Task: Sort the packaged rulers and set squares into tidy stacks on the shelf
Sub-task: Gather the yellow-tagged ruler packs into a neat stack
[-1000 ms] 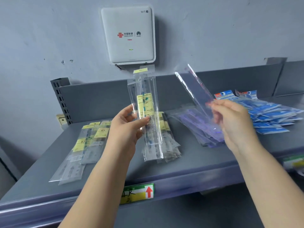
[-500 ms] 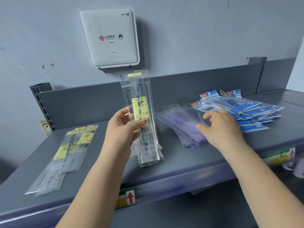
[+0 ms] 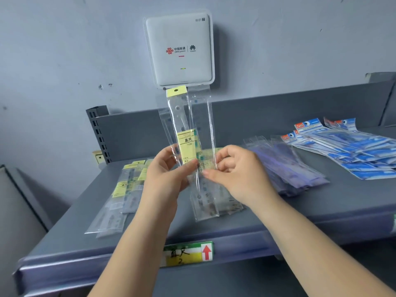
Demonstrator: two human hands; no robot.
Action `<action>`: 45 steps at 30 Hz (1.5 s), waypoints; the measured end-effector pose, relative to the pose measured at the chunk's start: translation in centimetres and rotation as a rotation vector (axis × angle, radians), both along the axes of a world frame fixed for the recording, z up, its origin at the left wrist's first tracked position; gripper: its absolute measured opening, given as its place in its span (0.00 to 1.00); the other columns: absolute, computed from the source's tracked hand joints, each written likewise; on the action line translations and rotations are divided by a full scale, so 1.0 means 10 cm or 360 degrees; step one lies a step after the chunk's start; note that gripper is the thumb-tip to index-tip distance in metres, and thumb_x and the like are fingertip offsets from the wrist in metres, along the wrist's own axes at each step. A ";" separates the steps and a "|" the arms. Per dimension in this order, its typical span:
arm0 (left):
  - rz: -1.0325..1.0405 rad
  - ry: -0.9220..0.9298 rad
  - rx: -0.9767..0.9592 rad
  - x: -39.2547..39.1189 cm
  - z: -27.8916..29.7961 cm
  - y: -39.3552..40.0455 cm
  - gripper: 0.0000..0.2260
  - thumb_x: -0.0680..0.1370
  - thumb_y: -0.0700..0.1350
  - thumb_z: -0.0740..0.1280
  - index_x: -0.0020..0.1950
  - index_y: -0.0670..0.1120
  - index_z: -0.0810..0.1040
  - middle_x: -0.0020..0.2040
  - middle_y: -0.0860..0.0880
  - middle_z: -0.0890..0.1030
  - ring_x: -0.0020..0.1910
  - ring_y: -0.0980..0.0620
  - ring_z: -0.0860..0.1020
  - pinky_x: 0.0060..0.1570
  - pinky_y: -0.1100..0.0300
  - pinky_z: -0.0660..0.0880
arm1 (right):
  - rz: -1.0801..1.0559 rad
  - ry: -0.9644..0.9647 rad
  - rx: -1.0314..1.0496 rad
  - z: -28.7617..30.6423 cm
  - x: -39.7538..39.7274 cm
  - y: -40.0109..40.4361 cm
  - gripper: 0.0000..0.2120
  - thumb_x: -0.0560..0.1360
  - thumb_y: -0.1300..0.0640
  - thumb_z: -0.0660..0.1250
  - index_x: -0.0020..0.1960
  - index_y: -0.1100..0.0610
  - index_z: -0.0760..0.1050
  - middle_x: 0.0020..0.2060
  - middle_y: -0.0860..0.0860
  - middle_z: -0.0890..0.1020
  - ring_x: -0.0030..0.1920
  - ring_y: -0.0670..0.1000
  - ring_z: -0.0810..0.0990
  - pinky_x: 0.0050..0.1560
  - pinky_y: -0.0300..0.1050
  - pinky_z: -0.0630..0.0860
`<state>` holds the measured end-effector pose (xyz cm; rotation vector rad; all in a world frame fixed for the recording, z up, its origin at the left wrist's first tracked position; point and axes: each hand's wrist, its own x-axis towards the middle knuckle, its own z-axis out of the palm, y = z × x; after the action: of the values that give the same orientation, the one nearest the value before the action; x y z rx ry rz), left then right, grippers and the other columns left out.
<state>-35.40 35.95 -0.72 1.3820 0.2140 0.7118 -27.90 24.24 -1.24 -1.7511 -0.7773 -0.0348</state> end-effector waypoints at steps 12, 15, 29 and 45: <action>0.0154 0.0008 -0.0086 -0.23 0.01 0.29 0.14 0.73 0.30 0.67 0.54 0.45 0.77 0.44 0.48 0.83 0.35 0.56 0.82 0.31 0.63 0.78 | -0.0154 0.0113 0.0336 0.09 0.21 -0.18 0.11 0.69 0.63 0.73 0.39 0.53 0.72 0.27 0.51 0.82 0.31 0.54 0.77 0.37 0.45 0.73; 0.0108 0.0015 -0.0063 -0.18 0.00 0.25 0.13 0.73 0.31 0.68 0.53 0.45 0.77 0.42 0.49 0.84 0.35 0.56 0.82 0.31 0.63 0.78 | -0.0399 -0.0011 0.0155 0.12 0.37 -0.46 0.08 0.68 0.61 0.74 0.40 0.55 0.74 0.31 0.55 0.81 0.31 0.50 0.75 0.38 0.41 0.70; -0.0056 0.0051 0.0018 0.12 0.01 -0.09 0.14 0.70 0.31 0.71 0.53 0.41 0.76 0.44 0.45 0.82 0.32 0.56 0.81 0.29 0.65 0.75 | -0.0554 -0.0334 -0.0292 0.01 0.30 -0.54 0.15 0.67 0.48 0.73 0.50 0.55 0.79 0.32 0.48 0.78 0.34 0.48 0.75 0.40 0.40 0.67; 0.0145 0.0027 -0.0083 -0.16 0.03 0.24 0.05 0.75 0.35 0.67 0.46 0.44 0.77 0.37 0.47 0.78 0.29 0.55 0.79 0.28 0.61 0.77 | -0.0305 -0.0245 -0.0311 -0.07 0.27 -0.05 0.13 0.68 0.53 0.74 0.50 0.56 0.77 0.33 0.49 0.79 0.34 0.48 0.75 0.39 0.41 0.71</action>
<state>-36.96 38.39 -0.43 1.3355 0.3090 0.7651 -25.16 23.76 -1.94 -2.0228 -0.7407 -0.2320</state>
